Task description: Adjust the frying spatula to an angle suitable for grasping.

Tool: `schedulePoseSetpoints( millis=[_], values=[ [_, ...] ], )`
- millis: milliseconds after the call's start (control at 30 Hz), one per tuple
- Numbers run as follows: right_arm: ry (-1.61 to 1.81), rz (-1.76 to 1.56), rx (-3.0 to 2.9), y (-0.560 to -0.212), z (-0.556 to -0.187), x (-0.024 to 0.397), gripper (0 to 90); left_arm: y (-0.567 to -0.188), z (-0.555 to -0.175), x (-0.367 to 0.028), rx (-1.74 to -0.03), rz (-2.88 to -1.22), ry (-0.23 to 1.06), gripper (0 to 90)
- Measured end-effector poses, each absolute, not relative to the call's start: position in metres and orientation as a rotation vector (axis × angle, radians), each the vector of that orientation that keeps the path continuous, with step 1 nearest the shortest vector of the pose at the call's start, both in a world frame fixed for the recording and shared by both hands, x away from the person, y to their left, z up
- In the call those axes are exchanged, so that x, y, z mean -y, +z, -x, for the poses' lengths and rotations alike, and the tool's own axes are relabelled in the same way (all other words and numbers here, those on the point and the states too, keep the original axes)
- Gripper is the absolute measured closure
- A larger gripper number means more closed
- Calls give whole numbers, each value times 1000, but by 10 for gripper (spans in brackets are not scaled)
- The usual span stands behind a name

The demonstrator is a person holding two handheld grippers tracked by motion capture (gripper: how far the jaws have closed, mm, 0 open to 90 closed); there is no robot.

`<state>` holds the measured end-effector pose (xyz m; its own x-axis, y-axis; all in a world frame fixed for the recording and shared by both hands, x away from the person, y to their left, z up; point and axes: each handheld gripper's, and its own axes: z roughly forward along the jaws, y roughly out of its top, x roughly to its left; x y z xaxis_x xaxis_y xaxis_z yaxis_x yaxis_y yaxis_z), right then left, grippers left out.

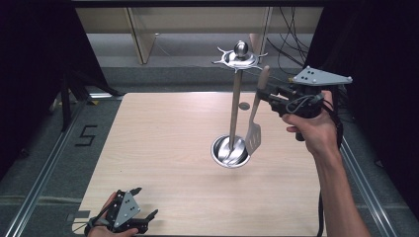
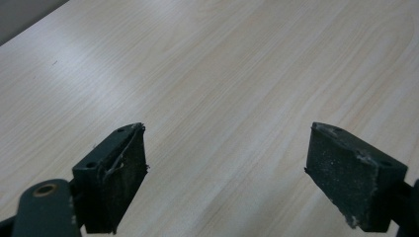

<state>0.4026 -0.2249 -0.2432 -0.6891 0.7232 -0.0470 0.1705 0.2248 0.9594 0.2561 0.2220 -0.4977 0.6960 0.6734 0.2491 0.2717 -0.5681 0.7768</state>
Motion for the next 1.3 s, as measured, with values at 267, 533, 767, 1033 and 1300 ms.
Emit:
schedulePoseSetpoints(
  millis=[267, 533, 767, 1033, 1300],
  values=[
    [1451, -823, -2006, -243, -407, 220, 697, -498, -256, -222, -719, -2166, 693, 150],
    [1450, -825, -2010, -244, -412, 216, 696, -498, -256, -222, -718, -2167, 703, 150],
    [1499, -840, -2024, -249, -414, 213, 694, -498, -256, -222, -718, -2164, 691, 150],
    [1527, -873, -2000, -253, -410, 216, 650, -498, -256, -223, -717, -2169, 696, 150],
    [1572, -910, -1973, -271, -394, 232, 474, -499, -257, -222, -728, -2161, 697, 150]
  ],
)
